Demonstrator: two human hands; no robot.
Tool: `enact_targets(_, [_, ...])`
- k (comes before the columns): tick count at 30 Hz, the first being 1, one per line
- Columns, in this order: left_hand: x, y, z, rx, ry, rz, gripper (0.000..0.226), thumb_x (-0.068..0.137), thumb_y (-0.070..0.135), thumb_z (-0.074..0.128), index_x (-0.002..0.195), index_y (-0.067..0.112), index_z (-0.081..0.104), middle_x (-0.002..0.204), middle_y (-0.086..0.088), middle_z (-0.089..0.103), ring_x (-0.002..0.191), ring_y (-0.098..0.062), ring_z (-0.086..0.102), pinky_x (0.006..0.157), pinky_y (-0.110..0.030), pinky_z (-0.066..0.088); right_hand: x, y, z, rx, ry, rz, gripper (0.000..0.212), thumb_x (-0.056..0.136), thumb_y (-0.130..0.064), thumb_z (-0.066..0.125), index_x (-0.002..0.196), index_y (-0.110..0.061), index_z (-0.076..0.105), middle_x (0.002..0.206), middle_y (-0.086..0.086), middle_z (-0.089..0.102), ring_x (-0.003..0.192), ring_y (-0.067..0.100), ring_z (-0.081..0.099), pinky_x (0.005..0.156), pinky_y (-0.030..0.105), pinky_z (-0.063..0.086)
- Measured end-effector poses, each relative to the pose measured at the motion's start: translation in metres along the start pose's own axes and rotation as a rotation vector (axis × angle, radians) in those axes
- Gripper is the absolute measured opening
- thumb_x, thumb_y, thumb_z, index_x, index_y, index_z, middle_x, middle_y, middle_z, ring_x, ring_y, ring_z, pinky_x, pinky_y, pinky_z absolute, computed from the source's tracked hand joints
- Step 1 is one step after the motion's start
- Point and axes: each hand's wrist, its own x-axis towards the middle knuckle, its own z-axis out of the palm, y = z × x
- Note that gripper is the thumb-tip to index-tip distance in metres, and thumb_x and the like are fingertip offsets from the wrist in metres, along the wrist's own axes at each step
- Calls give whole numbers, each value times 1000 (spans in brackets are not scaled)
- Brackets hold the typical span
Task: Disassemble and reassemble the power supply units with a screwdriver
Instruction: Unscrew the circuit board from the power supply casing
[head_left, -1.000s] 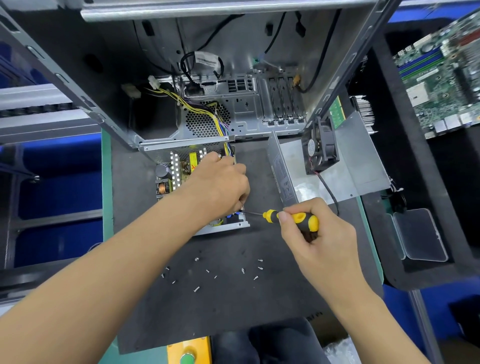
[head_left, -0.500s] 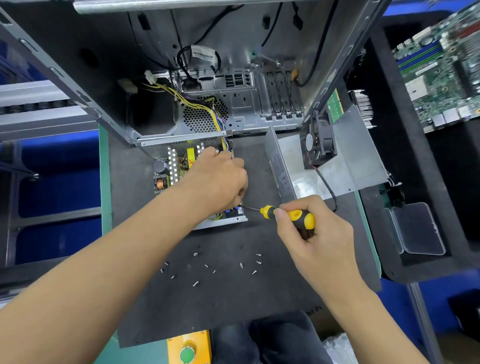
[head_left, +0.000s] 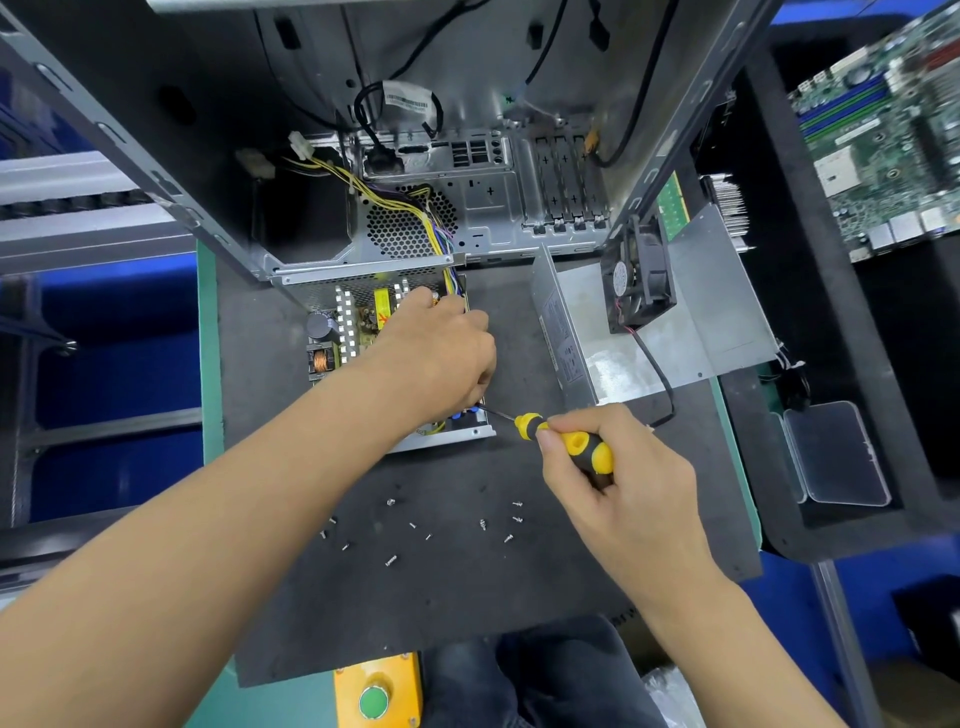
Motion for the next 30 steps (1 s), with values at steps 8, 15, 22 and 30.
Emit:
enact_targets(8, [0,0,1,1,-9,0,21,99,41,49,105,38,69,115,8,55,113,-21,47,80,-34,22,-12,3,4,-55,-8,-211,10,97,-21,64,101,-14,58,70,4,55,63,12,42,61,15,40])
enact_targets(15, [0,1,0,4,-3,-3,22,100,40,49,106,38,70,116,8,55,112,-21,47,79,-34,22,-17,0,4,-140,-11,-214,21,96,-20,65,91,-2,72,71,5,58,62,15,46,57,24,45])
enact_targets(22, [0,1,-1,-1,1,-11,21,99,40,50,105,37,70,116,8,56,113,-21,47,80,-34,22,-15,-6,5,-159,11,-149,19,96,-21,65,89,-4,70,72,0,55,69,4,35,66,11,34])
enact_targets(30, [-1,1,-1,-2,8,-13,20,99,40,51,105,37,71,115,8,56,111,-21,48,79,-34,22,-18,-9,9,-138,51,-162,13,98,-23,62,96,-10,60,73,0,55,66,5,39,69,7,33])
